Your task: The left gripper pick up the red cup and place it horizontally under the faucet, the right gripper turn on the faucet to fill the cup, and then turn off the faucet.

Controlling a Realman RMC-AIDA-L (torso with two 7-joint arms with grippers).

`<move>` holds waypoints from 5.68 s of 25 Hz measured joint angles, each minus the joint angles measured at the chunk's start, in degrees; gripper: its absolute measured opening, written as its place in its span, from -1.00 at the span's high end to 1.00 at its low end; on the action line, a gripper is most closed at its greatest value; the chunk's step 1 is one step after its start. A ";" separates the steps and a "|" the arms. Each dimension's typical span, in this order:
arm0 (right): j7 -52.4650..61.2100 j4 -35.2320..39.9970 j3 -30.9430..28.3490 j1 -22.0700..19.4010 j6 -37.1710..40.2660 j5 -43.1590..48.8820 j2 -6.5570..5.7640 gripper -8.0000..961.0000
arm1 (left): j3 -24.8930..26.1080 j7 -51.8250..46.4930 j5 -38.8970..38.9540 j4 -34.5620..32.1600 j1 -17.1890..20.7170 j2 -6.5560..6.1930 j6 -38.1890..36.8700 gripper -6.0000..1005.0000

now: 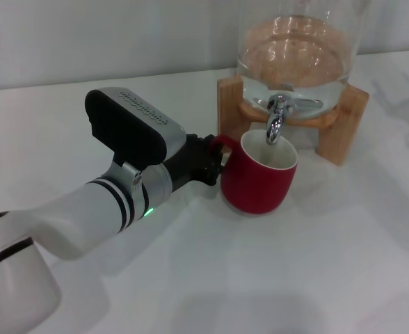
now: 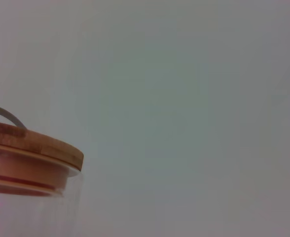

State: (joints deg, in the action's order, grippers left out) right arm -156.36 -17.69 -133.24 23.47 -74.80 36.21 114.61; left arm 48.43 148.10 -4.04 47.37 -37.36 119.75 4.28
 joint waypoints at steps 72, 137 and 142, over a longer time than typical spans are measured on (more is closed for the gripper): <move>0.08 0.46 0.80 -1.31 -1.93 0.00 0.00 -0.40 | -1.60 -8.86 0.79 1.43 -0.84 -0.13 -3.77 0.16; -0.53 0.58 1.59 -1.79 0.10 0.01 0.09 -0.39 | -1.24 -3.79 -14.32 18.82 19.70 -0.58 -6.94 0.05; -0.58 0.64 1.48 -2.19 0.11 0.01 0.09 -0.39 | -0.37 -3.78 -20.39 22.44 24.28 -0.59 -1.79 0.05</move>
State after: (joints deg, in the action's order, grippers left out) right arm -156.94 -17.05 -131.76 21.28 -74.69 36.21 114.69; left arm 48.06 144.32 -24.43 69.80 -13.08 119.16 2.49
